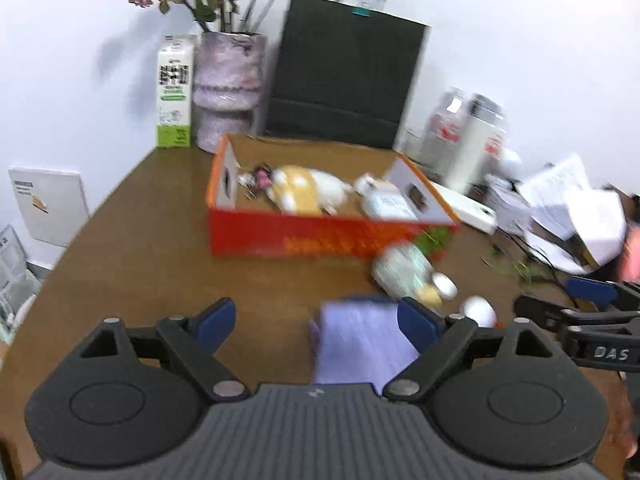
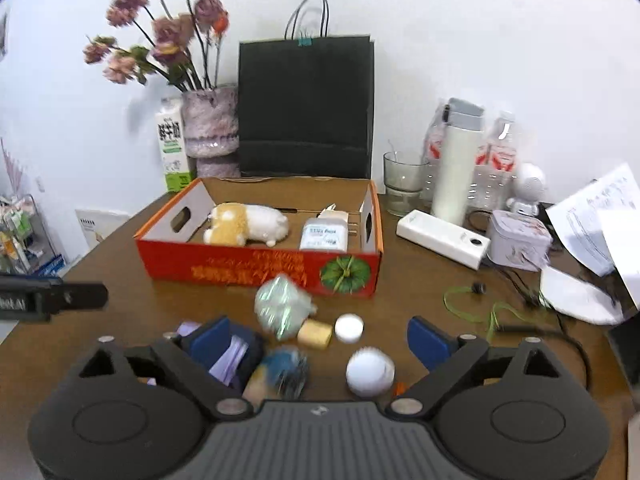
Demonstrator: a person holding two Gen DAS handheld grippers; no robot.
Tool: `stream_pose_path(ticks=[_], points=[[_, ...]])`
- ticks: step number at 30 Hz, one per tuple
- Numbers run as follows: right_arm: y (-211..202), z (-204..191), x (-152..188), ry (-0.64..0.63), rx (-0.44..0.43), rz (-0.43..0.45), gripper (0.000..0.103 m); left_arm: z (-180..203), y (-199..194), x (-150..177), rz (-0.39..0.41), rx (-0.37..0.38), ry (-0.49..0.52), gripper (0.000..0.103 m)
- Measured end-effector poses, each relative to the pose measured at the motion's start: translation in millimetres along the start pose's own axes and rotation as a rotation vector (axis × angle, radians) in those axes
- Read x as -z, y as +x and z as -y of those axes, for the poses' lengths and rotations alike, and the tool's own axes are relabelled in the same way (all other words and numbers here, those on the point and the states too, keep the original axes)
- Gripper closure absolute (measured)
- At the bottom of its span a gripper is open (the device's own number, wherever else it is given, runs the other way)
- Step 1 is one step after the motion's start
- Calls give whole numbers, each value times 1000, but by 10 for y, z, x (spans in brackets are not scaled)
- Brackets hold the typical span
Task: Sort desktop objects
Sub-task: 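Move both open tools back toward the purple pouch and red rose, then grasp the purple cloth pouch with the left tool while the right tool grasps the red rose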
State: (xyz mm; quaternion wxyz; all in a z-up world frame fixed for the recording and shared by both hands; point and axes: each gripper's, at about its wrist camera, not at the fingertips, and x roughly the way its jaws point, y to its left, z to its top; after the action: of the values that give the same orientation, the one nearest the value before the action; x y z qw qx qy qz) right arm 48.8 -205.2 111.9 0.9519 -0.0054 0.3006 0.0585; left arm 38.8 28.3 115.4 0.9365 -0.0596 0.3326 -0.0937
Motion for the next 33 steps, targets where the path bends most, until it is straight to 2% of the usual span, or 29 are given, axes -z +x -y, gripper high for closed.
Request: stream_pose_path(ticks=[2,5,8,11,13,15,21,26,28,31,33], points=[[-169,-52,245,5,-14,14,8,67,-79,257,-11,23,7,9],[-345,-159,578,-8,-2,13,8,126,-201,606,-22,-16,18,10],[-573,-252,897,-30,36,27,8,127,-418,912,0,-32,15,9],[-782,-245,1173,12,4,51,8,167,-600,1248,57,-42,46,9],[-908,-242,1372,18,-4,71,8,218,-607,1433,54,-71,79,9],[-975,-251,1511,5,-1,71,8,251,-558,1545,33,-57,101,9],[-839,-329,1757,-48,41,25,10,167,-362,1425,30,4,47,9],[-608,-284,1755,-3,18,-24,34,157,-23,1110,74,27,63,9],[-530,-252,1737,14,15,-42,48,167,153,959,76,22,69,9],[-455,-191,1679,34,8,-36,54,106,425,739,69,58,23,10],[-390,-148,1629,42,11,-32,56,36,634,630,34,121,-42,13]])
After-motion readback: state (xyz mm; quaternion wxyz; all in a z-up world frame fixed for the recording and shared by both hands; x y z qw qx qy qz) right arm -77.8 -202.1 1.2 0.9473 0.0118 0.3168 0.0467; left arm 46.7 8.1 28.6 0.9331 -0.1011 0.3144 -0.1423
